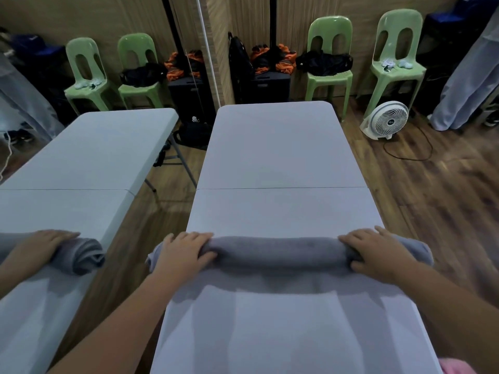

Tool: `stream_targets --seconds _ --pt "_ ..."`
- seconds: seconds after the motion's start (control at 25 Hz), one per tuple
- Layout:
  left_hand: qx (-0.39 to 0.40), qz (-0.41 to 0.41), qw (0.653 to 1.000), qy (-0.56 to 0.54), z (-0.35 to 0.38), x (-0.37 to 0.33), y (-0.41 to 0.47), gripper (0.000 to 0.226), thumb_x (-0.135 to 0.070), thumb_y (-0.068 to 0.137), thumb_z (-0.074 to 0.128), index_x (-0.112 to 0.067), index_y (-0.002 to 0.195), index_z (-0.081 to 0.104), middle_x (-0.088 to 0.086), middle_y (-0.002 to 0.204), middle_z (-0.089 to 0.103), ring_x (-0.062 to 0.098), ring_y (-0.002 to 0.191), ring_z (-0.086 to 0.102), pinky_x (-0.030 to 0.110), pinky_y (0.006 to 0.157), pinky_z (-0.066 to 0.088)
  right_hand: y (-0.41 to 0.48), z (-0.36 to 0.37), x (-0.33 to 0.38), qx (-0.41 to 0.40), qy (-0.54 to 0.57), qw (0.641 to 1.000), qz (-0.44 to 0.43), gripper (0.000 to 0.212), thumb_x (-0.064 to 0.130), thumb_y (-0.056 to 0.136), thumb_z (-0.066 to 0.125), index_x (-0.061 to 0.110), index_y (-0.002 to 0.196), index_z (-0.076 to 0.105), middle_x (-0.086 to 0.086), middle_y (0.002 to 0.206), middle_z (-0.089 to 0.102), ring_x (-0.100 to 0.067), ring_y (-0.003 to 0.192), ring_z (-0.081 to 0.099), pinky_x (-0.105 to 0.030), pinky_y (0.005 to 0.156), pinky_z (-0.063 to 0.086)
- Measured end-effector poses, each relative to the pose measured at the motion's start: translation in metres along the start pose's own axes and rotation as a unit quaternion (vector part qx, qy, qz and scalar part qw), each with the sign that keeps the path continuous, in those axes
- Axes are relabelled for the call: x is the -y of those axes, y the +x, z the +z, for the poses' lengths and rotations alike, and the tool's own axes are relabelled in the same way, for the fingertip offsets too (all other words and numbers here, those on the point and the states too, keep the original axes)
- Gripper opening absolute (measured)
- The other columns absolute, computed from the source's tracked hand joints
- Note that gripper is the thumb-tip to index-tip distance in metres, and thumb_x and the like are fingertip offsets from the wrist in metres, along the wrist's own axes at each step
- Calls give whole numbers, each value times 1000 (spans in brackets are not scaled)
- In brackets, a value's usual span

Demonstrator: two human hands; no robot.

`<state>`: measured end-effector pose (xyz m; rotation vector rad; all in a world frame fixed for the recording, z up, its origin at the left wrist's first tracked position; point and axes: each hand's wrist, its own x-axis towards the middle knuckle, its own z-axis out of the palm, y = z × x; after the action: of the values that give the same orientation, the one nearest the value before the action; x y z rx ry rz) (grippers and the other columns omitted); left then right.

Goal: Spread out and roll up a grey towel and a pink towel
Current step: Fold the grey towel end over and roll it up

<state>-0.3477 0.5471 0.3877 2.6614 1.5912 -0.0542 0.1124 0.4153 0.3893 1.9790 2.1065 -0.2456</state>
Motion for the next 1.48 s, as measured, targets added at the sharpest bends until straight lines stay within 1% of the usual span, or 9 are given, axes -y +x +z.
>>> stream_targets --seconds 0.2,0.44,0.68,0.92,1.0,1.08,1.16,1.24,1.48 --pt "97 -71 993 -9 3 32 4 75 -87 83 23 -47 147 31 -11 147 49 20 131 45 50 103 41 -5 -10 -45 25 22 996 77 86 83 74 38 43 149 24 15 140 48 -12 125 49 -37 101 40" --pt "82 -122 989 -9 10 3 -27 83 -91 73 -5 -32 106 42 2 98 66 25 81 62 39 69 54 -35 16 -6 11 117 983 140 66 80 73 30 38 122 42 8 100 61 -17 85 61 -35 71 49" --pt "204 -199 937 -201 -1 -124 -71 63 -75 90 37 -21 121 46 11 115 69 32 98 66 39 81 52 -61 21 108 40 214 971 101 80 78 80 37 38 147 23 3 121 65 -22 109 62 -35 80 45" --pt "428 -217 669 -567 -29 -195 -67 59 -64 95 43 -15 116 67 15 106 74 31 80 71 41 68 59 -47 -8 153 56 148 985 74 126 95 51 43 21 151 20 -6 153 29 -27 137 29 -51 110 31" --pt "385 -64 800 -456 -34 -191 -56 49 -62 91 51 -20 108 69 7 102 73 28 84 71 40 76 59 -30 -9 147 50 42 998 28 123 85 59 50 17 153 9 -11 161 14 -33 145 17 -61 114 19" --pt "192 158 951 -184 -28 -177 -37 52 -66 81 56 -29 117 63 0 115 69 24 106 63 43 89 53 -11 -8 137 68 -11 997 -25 122 77 63 59 17 154 4 -11 163 9 -35 148 9 -64 116 12" --pt "102 232 967 13 -23 -155 -14 103 -78 64 57 -28 149 29 6 154 38 31 142 31 56 112 32 7 -10 129 79 -50 993 -66 122 70 64 65 19 155 1 -9 164 4 -34 150 2 -63 117 9" --pt "165 167 971 41 -19 -135 5 135 -83 54 66 -28 156 -5 8 166 6 38 150 7 66 116 15 18 -13 125 81 -51 992 -79 118 62 63 69 23 154 5 -7 162 9 -33 149 7 -62 116 13" --pt "151 95 984 -13 -14 -132 10 94 -55 61 65 -32 142 26 2 125 48 29 105 46 44 78 48 22 -36 129 73 13 997 -32 63 48 63 69 33 115 38 3 116 50 -24 106 48 -46 85 45"
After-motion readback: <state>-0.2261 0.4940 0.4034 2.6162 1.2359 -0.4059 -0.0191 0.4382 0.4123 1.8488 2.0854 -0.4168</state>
